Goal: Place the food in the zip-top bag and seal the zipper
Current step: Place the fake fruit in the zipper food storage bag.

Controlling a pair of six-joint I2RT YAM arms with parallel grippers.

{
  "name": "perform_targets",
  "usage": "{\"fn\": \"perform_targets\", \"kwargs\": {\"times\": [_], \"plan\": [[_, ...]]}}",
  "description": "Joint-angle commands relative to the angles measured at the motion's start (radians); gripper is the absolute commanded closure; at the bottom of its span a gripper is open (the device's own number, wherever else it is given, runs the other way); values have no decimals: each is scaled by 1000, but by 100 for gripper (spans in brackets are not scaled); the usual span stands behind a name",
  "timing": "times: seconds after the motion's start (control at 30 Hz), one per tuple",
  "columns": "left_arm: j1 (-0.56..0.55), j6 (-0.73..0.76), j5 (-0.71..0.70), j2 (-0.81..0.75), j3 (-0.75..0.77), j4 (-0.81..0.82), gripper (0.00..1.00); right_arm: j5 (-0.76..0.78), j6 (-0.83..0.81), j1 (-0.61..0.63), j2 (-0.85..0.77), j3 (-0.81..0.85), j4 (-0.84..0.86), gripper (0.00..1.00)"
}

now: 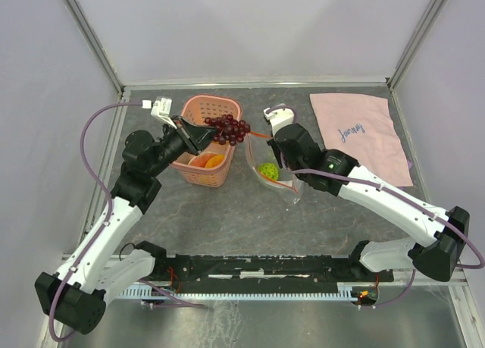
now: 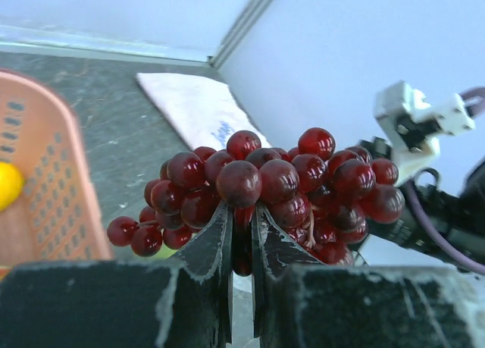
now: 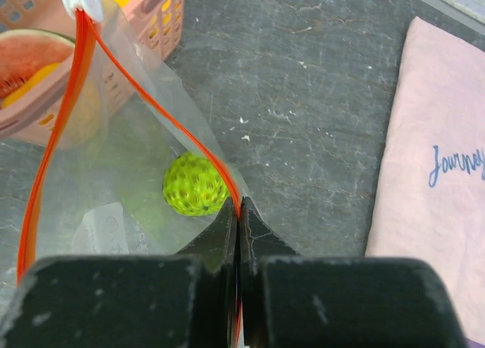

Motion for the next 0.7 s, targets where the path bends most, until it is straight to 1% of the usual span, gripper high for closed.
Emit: {"fn": "perform_targets", "kwargs": {"times": [0.0, 0.37, 0.57, 0.67], "plan": [[-39, -107, 63, -47, -38, 213, 97, -23, 31, -3, -23, -8, 90, 99], [-159, -223, 48, -45, -131, 453, 97, -76, 77, -3, -11, -43, 149, 99], [-225, -229, 32, -30, -164, 575, 97, -107, 95, -3, -8, -59, 173, 99], [-244, -215, 29, -12, -168, 609, 97, -119, 98, -3, -12, -61, 177, 99]]}}
